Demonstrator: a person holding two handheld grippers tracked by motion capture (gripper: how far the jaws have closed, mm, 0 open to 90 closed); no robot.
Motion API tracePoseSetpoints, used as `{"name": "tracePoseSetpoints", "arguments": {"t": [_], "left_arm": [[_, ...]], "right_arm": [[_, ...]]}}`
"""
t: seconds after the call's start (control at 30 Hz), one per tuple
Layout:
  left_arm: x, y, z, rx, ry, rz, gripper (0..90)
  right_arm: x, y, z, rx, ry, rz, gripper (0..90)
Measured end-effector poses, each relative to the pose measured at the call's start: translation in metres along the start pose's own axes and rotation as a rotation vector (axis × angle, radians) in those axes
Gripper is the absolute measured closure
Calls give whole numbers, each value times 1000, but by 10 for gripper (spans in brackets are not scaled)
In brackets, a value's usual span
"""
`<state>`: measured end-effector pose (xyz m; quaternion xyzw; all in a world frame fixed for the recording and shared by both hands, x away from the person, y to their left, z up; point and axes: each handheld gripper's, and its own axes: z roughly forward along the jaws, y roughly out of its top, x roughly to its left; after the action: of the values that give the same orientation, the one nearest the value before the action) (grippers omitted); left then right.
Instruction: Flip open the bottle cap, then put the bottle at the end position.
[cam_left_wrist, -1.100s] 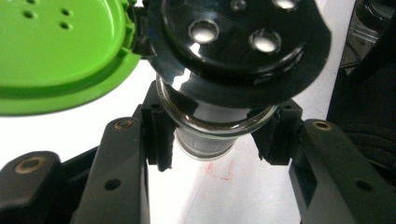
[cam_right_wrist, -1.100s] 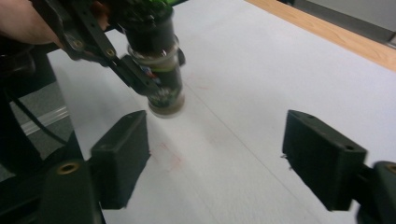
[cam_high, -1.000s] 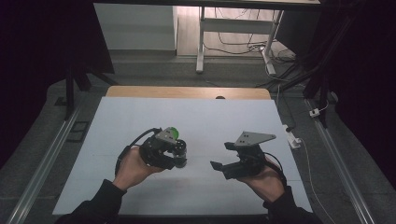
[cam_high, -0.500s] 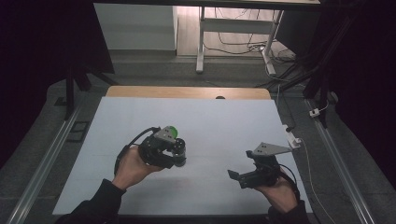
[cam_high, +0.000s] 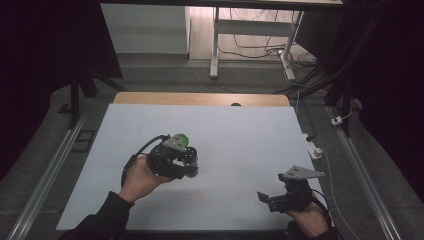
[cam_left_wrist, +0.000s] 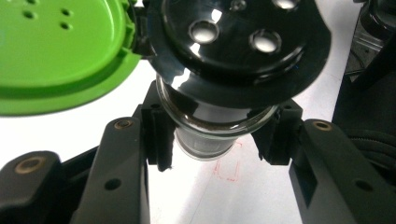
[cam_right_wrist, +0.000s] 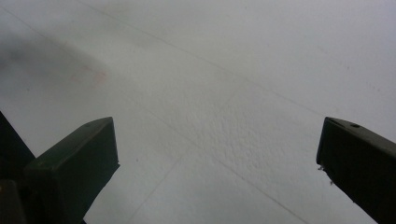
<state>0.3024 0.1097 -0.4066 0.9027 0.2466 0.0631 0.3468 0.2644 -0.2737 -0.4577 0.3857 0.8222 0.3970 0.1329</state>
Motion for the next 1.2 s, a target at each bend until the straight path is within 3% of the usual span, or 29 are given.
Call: {"name": "tracePoseSetpoints", "arguments": {"t": [0.13, 0.63, 1.2], "left_arm": [[1, 0, -1, -2, 2, -3, 539], [9, 1, 0, -17, 0, -30, 538], [37, 18, 17, -38, 49, -44, 538]], "right_arm": [[-1, -5, 1, 30, -4, 4, 0], [-2, -6, 0, 16, 3, 12, 0], [-1, -5, 1, 27, 13, -3, 0]]}}
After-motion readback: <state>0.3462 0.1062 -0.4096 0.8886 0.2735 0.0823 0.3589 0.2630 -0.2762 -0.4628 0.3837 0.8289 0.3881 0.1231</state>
